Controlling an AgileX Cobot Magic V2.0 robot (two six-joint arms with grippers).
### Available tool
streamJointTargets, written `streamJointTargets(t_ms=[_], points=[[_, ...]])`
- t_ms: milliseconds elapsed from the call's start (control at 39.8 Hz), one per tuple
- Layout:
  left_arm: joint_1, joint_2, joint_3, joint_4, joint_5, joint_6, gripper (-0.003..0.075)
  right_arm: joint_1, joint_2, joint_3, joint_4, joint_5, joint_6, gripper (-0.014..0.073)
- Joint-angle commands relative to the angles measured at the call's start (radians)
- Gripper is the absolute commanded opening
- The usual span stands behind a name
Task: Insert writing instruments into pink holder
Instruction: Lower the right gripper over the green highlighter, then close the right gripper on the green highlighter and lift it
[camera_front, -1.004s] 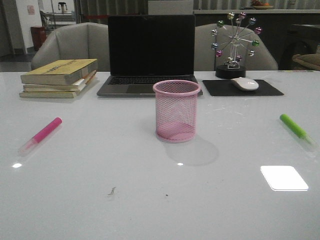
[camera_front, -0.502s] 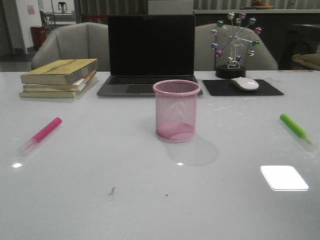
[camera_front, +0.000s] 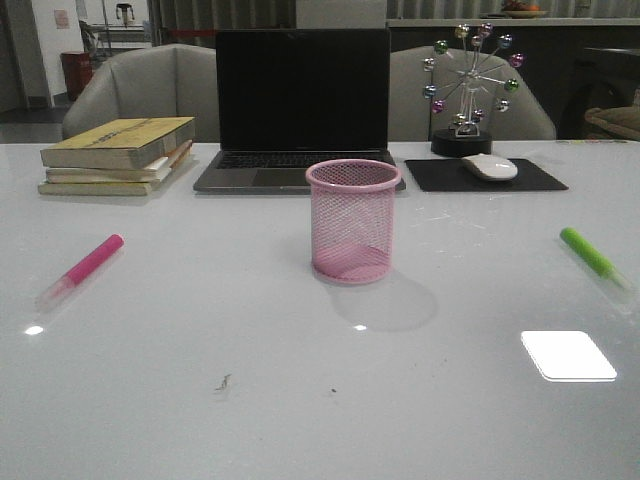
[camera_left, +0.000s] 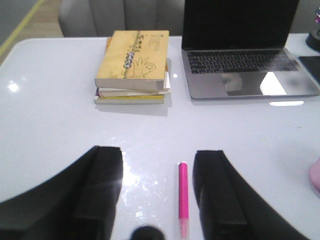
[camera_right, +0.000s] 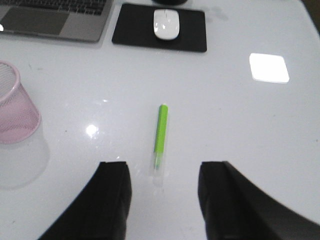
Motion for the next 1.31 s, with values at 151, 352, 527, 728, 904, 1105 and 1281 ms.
streamJointTargets(t_ms=[151,352,527,728,904,1105,1281], points=[[-0.013,0.221,-0.377,-0.037,0.245,-0.009,0.0403,-0.004,0.296,-0.402,0.012,0.227,0.076,0.0437],[-0.013,0.39,-0.479,-0.037,0.298,-0.009,0.0403,-0.004,0.537,-0.557,0.012,0.32,0.076,0.0437],[-0.013,0.457,-0.479,-0.047,0.304,-0.009,0.0403,-0.004,0.692,-0.579,0.013,0.248,0.076,0.0437],[-0.013,0.462,-0.479,-0.047,0.291,-0.009,0.0403,-0.004,0.839,-0.579,0.013,0.19,0.076,0.0437],[-0.013,0.462,-0.479,-0.047,0.291,-0.009,0.0403,-0.004,0.931,-0.579,0.013,0.142,0.076,0.0437],[-0.013,0.462,-0.479,-0.047,0.291,-0.009,0.0403,-0.009,0.99,-0.579,0.013,0.017,0.076,0.0437],[-0.013,0.462,-0.479,-0.047,0.292,-0.009,0.0403,-0.022,1.051,-0.617,0.013,-0.002,0.076,0.0437]])
